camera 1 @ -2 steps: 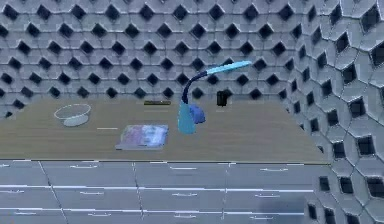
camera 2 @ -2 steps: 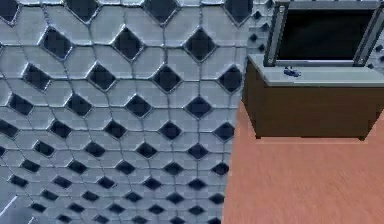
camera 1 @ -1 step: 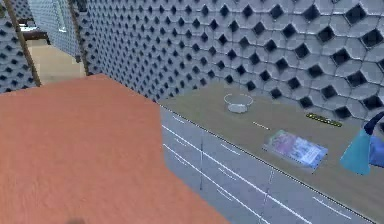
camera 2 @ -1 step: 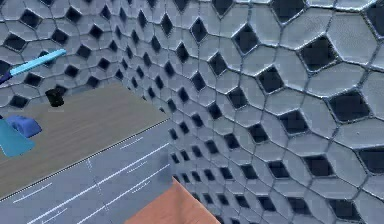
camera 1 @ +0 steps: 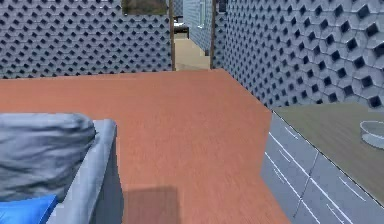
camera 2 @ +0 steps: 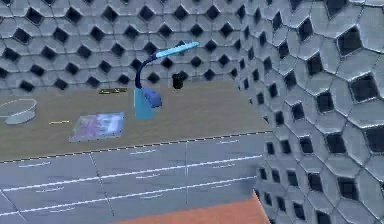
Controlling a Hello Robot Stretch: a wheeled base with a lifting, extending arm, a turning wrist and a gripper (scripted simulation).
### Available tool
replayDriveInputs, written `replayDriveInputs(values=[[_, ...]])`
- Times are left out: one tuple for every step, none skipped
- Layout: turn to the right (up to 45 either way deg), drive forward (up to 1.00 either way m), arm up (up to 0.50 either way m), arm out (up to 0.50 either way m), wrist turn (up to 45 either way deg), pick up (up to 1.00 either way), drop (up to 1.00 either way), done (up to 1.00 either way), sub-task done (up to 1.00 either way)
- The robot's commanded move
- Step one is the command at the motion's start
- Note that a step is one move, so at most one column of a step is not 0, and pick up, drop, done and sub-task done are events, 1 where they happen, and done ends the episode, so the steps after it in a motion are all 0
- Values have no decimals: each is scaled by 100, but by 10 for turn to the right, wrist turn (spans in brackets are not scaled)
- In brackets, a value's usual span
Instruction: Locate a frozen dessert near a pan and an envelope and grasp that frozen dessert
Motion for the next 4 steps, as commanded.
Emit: replayDriveInputs(values=[[0, 100, 0, 0, 0, 0, 0, 0, 0], [0, 100, 0, 0, 0, 0, 0, 0, 0], [0, 100, 0, 0, 0, 0, 0, 0, 0], [0, 100, 0, 0, 0, 0, 0, 0, 0]])
